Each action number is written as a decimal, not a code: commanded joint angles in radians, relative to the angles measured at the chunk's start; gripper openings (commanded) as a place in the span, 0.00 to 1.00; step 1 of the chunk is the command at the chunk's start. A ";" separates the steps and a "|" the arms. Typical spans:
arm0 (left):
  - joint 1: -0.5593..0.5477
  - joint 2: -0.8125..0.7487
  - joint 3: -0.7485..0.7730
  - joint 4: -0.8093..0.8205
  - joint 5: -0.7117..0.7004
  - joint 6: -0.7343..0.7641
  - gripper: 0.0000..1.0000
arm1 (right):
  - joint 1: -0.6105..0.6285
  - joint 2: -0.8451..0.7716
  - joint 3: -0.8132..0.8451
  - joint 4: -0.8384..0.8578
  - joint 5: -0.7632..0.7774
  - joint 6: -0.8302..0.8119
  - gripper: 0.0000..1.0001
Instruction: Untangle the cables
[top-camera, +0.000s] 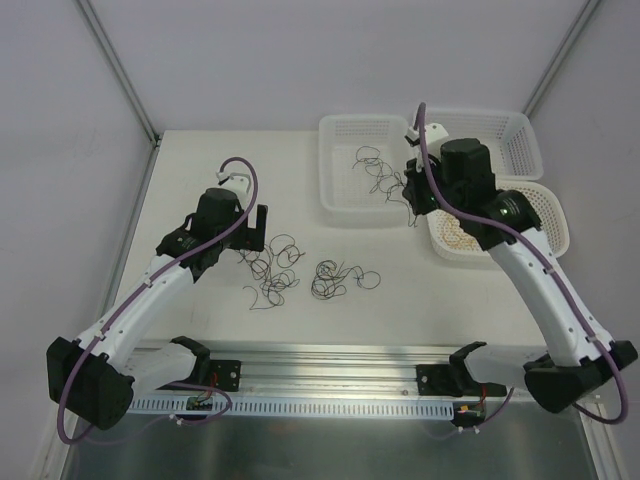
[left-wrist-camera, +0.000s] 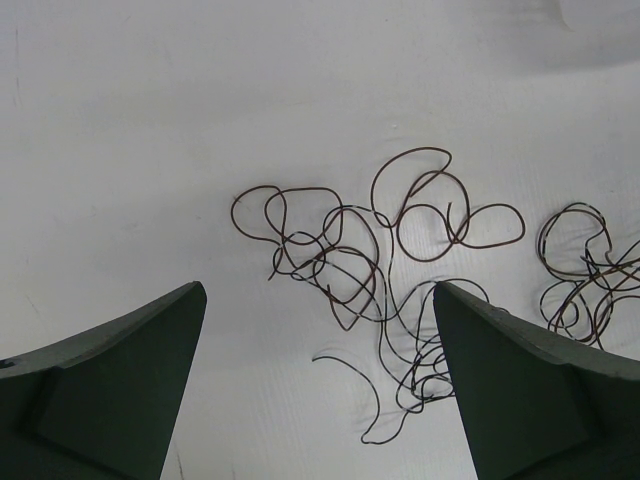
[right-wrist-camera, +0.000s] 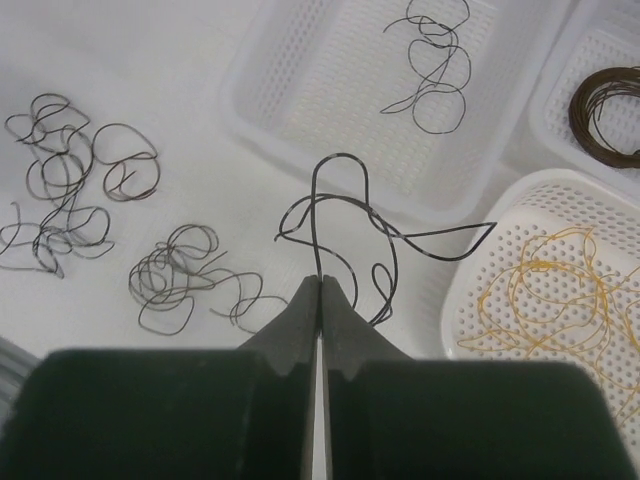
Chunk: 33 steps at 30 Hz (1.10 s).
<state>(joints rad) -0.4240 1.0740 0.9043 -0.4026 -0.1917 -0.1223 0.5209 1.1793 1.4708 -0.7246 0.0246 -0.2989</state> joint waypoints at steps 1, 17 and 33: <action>0.004 -0.002 0.004 0.002 -0.006 0.015 0.99 | -0.051 0.135 0.077 0.119 -0.015 -0.002 0.00; 0.004 0.018 0.008 0.002 0.005 0.019 0.99 | -0.144 0.586 0.292 0.309 -0.061 0.101 0.45; 0.005 0.032 0.015 -0.002 0.015 0.012 0.99 | 0.025 0.336 -0.059 0.298 -0.207 0.095 0.79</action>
<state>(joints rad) -0.4240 1.1007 0.9043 -0.4057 -0.1913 -0.1173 0.5117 1.5871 1.4521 -0.4458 -0.1066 -0.2066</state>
